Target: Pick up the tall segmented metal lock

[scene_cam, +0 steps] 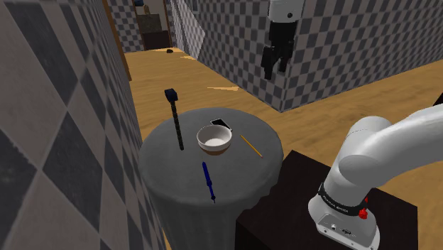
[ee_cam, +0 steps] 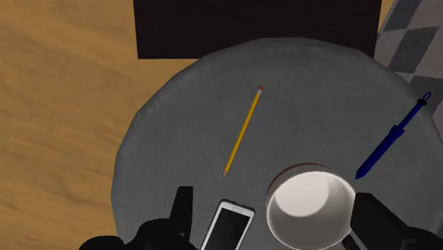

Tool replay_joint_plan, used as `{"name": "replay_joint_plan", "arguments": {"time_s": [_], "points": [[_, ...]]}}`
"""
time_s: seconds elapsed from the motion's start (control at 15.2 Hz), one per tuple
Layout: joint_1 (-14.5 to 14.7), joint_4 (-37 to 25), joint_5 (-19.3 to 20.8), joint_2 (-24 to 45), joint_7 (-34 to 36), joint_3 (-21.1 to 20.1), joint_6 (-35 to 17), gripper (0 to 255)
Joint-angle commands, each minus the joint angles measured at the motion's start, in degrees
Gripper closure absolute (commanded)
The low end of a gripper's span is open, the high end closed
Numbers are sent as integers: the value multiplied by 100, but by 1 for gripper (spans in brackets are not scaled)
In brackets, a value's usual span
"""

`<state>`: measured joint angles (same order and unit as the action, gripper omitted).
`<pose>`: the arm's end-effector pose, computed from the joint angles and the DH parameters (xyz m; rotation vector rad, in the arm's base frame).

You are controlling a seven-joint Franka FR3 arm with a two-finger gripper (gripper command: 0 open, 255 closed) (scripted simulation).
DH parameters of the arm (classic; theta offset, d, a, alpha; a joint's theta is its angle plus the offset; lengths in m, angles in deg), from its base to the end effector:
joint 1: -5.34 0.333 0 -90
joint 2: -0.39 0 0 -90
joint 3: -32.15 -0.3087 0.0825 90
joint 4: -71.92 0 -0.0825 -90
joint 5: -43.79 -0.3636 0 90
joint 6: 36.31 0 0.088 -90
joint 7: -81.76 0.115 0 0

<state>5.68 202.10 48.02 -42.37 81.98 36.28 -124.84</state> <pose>0.2997 -0.0359 0.6004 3.1151 -0.0839 0.0272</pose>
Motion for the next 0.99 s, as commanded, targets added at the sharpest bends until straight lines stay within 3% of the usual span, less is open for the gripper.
{"name": "replay_joint_plan", "arguments": {"time_s": [0.0,0.92], "points": [[0,0,0,0,0,0,0,0],[405,-735,-283,1913,1108,-1011,-1800,0]]}}
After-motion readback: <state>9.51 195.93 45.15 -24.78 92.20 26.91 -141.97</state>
